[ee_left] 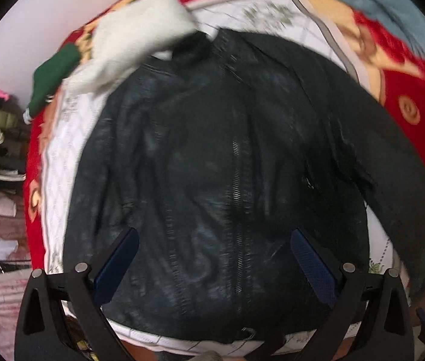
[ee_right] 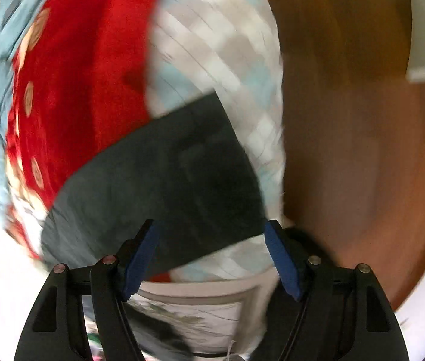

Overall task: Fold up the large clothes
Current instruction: 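Grasp the jacket sleeve cuff with the right tool while the left tool hovers over the jacket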

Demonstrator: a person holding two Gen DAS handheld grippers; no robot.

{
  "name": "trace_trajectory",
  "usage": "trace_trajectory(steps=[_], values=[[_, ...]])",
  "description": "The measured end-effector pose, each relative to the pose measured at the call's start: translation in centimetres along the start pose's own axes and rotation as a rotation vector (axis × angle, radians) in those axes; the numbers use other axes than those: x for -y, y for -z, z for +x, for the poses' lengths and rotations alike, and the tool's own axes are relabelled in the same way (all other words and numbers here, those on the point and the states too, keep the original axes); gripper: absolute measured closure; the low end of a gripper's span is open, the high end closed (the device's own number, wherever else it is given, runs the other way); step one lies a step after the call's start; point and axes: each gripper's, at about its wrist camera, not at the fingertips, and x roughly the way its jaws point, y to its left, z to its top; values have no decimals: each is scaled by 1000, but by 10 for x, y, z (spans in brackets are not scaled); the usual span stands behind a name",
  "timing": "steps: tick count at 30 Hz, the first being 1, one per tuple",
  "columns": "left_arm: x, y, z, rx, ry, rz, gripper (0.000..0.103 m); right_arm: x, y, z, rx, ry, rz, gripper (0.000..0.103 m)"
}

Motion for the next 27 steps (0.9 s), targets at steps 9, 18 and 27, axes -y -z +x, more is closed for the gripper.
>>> trace_trajectory(steps=[9,18,27], values=[[27,-8,28,-42,-11,28,0,-3,22,20,111,-62,18,100],[36,-15,38,-57,-20,45,0,-35,68,35,-27,-261,-60,53],[59,-17,53,-66,-43,116,0,-12,77,89,16,-459,225,55]])
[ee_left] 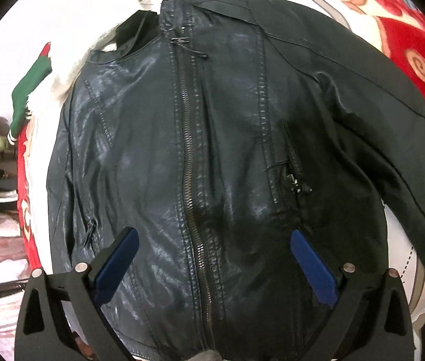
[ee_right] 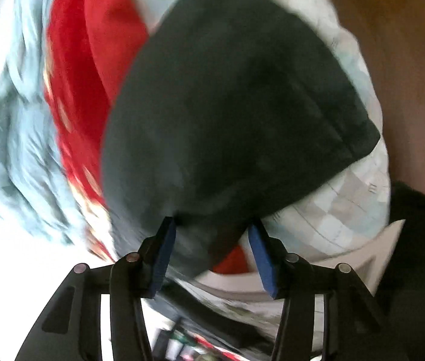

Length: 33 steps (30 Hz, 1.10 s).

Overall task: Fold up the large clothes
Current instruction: 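Grasp the jacket sleeve cuff with the right tool while the left tool hovers over the jacket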

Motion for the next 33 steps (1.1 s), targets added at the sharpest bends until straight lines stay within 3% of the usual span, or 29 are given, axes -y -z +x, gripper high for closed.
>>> trace_trajectory(steps=[1,3,7,9,12,16,20,26,30,33], values=[[1,-1,0,2,0,4,0,-3,4,-3,36,-10,-20,60],[3,-2,1,8,0,11,0,-12,12,-5,63,-13,-58,61],[10,-4,6,-6,0,22,0,-4,19,17,-59,65,-109,55],[12,-6,9,-21,5,26,0,5,20,27,-77,46,-86,54],[12,-9,5,-5,8,29,0,-20,19,4,51,11,-155,71],[13,-13,5,-3,17,24,0,-51,30,-3,121,-12,-226,77],[13,-15,3,-3,23,14,0,-73,47,-9,191,66,-334,78],[15,-14,-1,0,31,4,0,-73,48,-20,109,39,-354,76],[16,-13,1,-5,32,2,0,-54,22,16,21,0,-259,74],[14,-13,1,0,29,-4,0,-61,19,11,81,-86,-225,74]])
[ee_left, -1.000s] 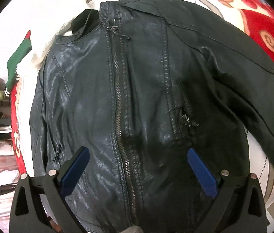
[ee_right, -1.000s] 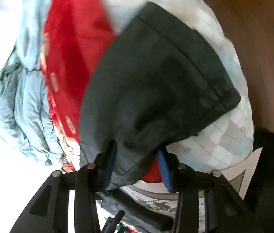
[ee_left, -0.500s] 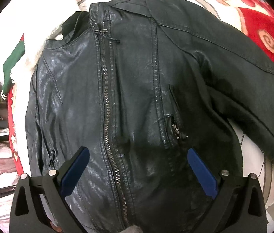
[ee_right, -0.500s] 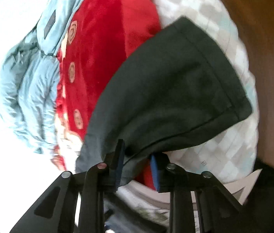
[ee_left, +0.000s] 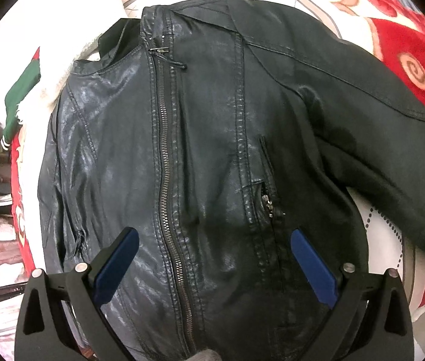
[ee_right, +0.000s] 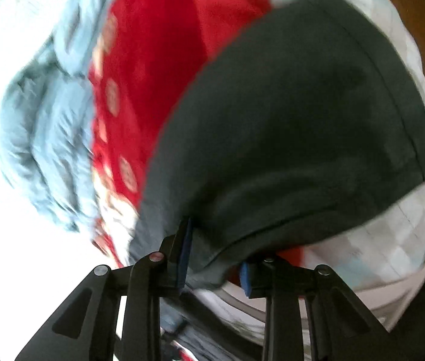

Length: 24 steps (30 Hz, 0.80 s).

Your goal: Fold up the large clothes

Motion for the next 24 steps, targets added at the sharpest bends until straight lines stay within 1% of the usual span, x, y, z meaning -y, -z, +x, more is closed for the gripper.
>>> trace_trajectory(steps=[2,3,4,6,8,10,11,15,19,21,24], values=[[-2,-1,2,1,-4,-3,0,-20,1,-3,56,-20,-88,76],[-3,-2,5,0,-8,-8,0,-26,0,1,59,-20,-116,76],[-4,-4,8,-1,-12,-11,0,-30,-2,15,28,-10,-136,75],[-6,-8,14,-5,-20,-23,0,-26,-9,41,-21,40,-124,72],[-9,-14,20,-8,-23,-37,0,-25,-15,55,-18,24,-107,73],[-14,-21,22,-8,-8,-55,0,-39,-16,52,22,36,-156,85],[-17,-25,20,-5,-3,-64,0,-46,-14,47,37,38,-186,93],[-40,-33,8,6,50,-106,0,-97,-1,20,96,49,-319,98],[-74,-33,-6,17,89,-159,0,-153,24,-3,106,46,-484,98],[-98,-31,-12,21,97,-194,0,-187,48,-4,97,51,-586,98],[-137,-28,-14,27,85,-252,0,-236,96,8,64,67,-755,98]])
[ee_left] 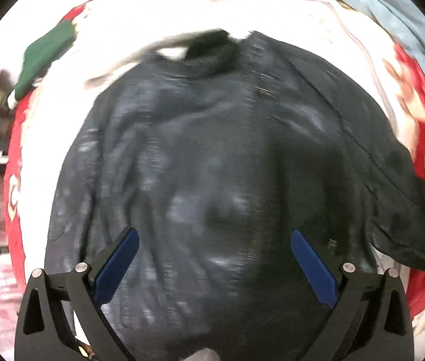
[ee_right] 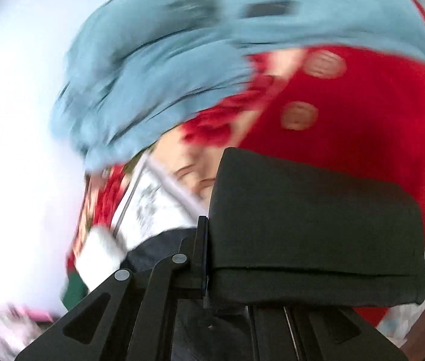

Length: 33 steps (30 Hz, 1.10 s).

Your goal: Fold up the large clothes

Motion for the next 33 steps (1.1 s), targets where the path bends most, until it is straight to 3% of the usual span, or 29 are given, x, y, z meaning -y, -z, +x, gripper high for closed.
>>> trace_trajectory(steps=[4,7,10,13,15,16,18,19,23,27,31,33], values=[[-68,-5,7,14,-61,-111,0,-103,28,29,-45,14,-282,99],[-125,-5,30,-20,-90,-214,0,-171,75,70,-111,18,-500,99],[-179,3,58,-60,-115,-315,0,-237,163,129,-186,49,-838,99],[-221,21,80,-107,-135,-382,0,-262,266,178,-293,93,-1170,99],[-242,33,91,-133,-143,-407,0,-258,347,211,-486,168,-1394,97],[-252,39,95,-145,-145,-416,0,-249,373,218,-578,165,-1427,85],[-267,50,100,-161,-146,-429,0,-237,395,216,-650,136,-1425,60],[-274,55,102,-171,-142,-435,0,-235,398,212,-675,116,-1399,54],[-281,64,100,-192,-110,-448,0,-229,375,190,-747,49,-1231,52],[-290,73,99,-194,-96,-436,0,-223,362,158,-785,-13,-1197,49],[-296,71,97,-189,-99,-432,0,-187,314,174,-864,13,-705,49],[-297,67,96,-173,-120,-422,0,-151,288,186,-850,12,-407,49]])
